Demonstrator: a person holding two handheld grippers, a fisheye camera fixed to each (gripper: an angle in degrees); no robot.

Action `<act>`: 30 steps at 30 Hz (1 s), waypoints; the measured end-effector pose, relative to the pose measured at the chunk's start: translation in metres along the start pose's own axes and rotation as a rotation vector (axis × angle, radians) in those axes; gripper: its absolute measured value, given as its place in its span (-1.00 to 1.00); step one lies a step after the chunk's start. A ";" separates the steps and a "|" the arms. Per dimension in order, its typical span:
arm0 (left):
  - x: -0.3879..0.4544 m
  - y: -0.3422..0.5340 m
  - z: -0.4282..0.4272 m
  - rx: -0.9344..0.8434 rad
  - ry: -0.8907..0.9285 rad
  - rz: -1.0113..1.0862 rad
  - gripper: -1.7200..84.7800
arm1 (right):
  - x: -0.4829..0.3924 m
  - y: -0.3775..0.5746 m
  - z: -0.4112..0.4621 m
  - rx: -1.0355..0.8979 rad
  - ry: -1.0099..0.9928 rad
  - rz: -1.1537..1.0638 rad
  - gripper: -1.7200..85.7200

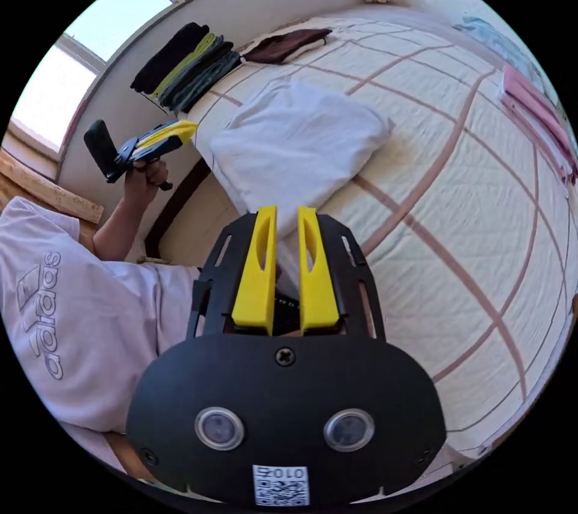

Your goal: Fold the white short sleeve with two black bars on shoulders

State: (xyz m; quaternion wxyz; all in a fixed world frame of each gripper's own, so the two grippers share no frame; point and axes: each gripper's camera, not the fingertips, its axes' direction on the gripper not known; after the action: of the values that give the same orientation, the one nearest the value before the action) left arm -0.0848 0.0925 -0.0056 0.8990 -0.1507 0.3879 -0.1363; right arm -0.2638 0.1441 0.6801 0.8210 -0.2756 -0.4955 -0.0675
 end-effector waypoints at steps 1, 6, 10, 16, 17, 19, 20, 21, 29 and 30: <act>-0.010 0.006 0.006 -0.029 0.136 -0.097 -0.85 | 0.010 0.014 0.004 0.006 -0.081 0.043 -0.79; -0.043 0.050 0.036 0.036 0.472 -0.455 -0.82 | 0.055 0.052 0.012 0.138 -0.320 0.217 -0.76; -0.063 0.078 0.063 0.108 0.687 -0.679 -0.80 | 0.089 0.066 0.010 0.191 -0.464 0.297 -0.76; -0.072 0.087 0.071 0.038 0.626 -0.700 -0.75 | 0.113 0.106 -0.019 0.221 -0.458 0.374 -0.76; -0.073 0.087 0.073 0.031 0.622 -0.698 -0.75 | 0.118 0.112 -0.024 0.241 -0.471 0.388 -0.76; -0.077 0.087 0.083 0.024 0.675 -0.701 -0.73 | 0.127 0.114 -0.024 0.237 -0.503 0.394 -0.76; -0.077 0.087 0.086 0.020 0.684 -0.704 -0.73 | 0.133 0.112 -0.022 0.221 -0.512 0.395 -0.76; -0.078 0.085 0.090 0.010 0.694 -0.699 -0.72 | 0.135 0.111 -0.020 0.215 -0.522 0.390 -0.77; -0.091 0.084 0.105 -0.008 0.746 -0.717 -0.69 | 0.132 0.123 -0.058 0.245 -0.556 0.353 -0.84; -0.092 0.083 0.109 -0.005 0.769 -0.722 -0.68 | 0.133 0.125 -0.063 0.247 -0.562 0.350 -0.84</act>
State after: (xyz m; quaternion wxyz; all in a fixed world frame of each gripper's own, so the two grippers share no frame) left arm -0.0546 0.2197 0.0951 0.5872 -0.2162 0.6135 -0.4818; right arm -0.1010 0.2380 0.7223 0.6789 -0.2627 -0.6516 0.2133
